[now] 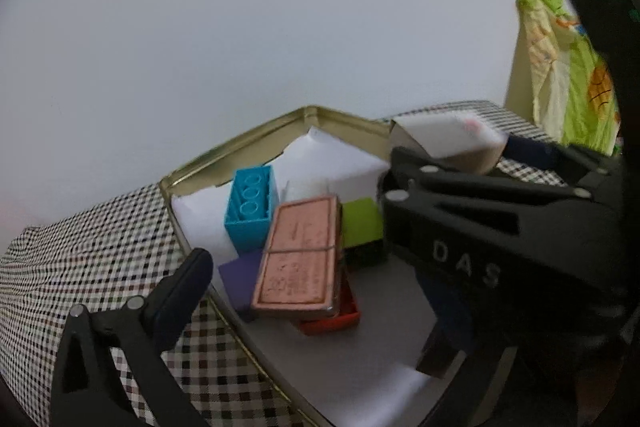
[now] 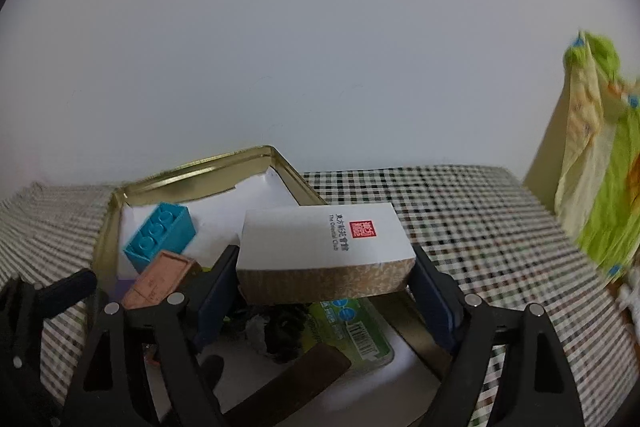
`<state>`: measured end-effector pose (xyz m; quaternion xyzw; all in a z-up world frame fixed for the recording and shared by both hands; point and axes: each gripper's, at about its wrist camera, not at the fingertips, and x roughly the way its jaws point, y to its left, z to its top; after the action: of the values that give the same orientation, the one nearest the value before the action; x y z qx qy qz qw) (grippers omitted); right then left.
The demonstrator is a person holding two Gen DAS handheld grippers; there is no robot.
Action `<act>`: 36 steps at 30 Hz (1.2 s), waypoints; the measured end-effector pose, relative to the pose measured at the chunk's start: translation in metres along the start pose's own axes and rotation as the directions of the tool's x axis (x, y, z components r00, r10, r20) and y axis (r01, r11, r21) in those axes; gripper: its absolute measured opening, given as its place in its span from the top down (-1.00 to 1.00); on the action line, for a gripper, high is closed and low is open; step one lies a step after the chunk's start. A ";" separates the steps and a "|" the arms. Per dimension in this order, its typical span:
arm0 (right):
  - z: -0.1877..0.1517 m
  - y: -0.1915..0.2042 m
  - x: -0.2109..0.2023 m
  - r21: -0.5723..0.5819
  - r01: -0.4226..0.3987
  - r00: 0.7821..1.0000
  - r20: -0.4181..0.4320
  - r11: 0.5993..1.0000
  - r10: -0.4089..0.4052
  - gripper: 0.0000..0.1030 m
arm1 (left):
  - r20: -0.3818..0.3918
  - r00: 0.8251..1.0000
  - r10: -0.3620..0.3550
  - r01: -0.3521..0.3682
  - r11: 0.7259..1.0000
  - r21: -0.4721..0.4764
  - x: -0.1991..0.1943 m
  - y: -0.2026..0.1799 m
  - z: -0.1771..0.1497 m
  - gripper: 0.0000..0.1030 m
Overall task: Organize rigid objects
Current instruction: 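Lower both objects into the tray and open both tools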
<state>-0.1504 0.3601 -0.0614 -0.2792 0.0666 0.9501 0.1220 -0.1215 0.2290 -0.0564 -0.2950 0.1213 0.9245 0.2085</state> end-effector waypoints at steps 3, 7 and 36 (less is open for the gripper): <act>-0.001 -0.010 0.000 0.069 -0.054 0.998 -0.004 0.996 0.055 -0.65 | 0.000 1.000 -0.008 0.008 1.000 -0.009 0.001 0.002 0.001 -0.99; -0.002 -0.019 0.001 0.138 -0.139 0.990 -0.002 0.981 0.141 -0.78 | 0.004 1.000 -0.011 0.011 0.999 -0.032 -0.001 0.007 0.001 -0.99; -0.029 -0.039 -0.073 0.302 -0.002 0.953 0.289 0.953 -0.090 -0.83 | 0.134 0.983 0.126 -0.110 0.986 -0.126 -0.043 0.055 -0.012 -0.99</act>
<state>-0.0660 0.3774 -0.0483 -0.1119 0.1838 0.9574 0.1927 -0.1085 0.1623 -0.0347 -0.2327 0.0684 0.9595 0.1434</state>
